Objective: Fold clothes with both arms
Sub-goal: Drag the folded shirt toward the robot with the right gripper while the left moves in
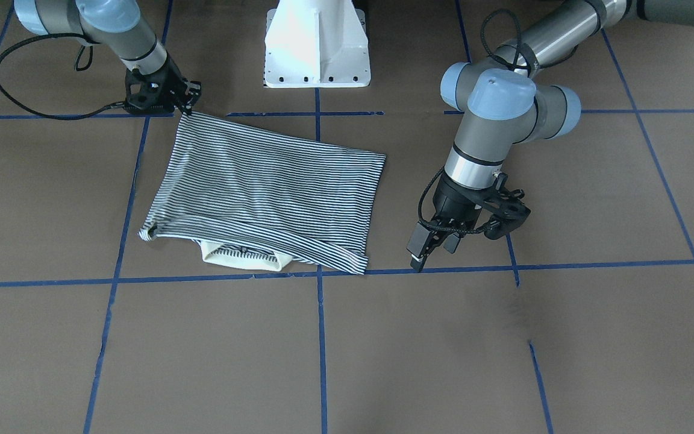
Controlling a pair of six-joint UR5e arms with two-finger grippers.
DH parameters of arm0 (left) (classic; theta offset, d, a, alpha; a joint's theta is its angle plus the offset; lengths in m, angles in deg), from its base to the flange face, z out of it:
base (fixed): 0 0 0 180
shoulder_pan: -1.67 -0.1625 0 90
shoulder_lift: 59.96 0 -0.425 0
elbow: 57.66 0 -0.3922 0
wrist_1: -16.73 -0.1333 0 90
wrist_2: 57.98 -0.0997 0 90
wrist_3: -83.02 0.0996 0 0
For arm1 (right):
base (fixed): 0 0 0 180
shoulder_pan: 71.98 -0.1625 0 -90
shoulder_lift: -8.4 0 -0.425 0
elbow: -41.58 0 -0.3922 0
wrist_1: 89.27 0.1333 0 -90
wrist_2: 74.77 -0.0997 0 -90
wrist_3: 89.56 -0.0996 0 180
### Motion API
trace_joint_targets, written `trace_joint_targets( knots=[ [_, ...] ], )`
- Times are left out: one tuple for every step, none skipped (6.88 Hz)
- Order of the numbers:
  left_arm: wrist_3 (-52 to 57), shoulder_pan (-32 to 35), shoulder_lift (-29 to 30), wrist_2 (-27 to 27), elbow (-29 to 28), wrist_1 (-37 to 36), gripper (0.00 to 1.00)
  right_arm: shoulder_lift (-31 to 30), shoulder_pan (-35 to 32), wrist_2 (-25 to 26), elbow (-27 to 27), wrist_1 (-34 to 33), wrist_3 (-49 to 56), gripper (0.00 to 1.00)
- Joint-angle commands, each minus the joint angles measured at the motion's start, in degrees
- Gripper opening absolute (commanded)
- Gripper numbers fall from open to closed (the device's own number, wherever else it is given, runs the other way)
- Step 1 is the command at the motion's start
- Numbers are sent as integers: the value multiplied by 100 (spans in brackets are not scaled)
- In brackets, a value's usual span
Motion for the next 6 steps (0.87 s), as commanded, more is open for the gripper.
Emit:
trace_joint_targets(
  knots=[
    [-14, -57, -19, 0, 73, 2, 100, -213, 837, 15, 276, 79, -892, 99],
    [-14, -136, -36, 17, 195, 2, 100, -144, 856, 41, 390, 80, -1252, 100],
    [-14, -302, -45, 218, 414, -59, 100, -65, 482, 120, 460, 88, -1282, 100],
    [-232, -582, -341, 455, 834, -111, 100, 127, 182, 425, 444, 219, -1282, 100],
    [-1365, -1203, -631, 440, 1203, -182, 99, 399, 14, 1072, 426, 272, -1282, 100],
    [-2299, -1914, -590, 222, 1503, -904, 96, 636, -162, 1331, 400, 282, -1274, 100]
  ],
)
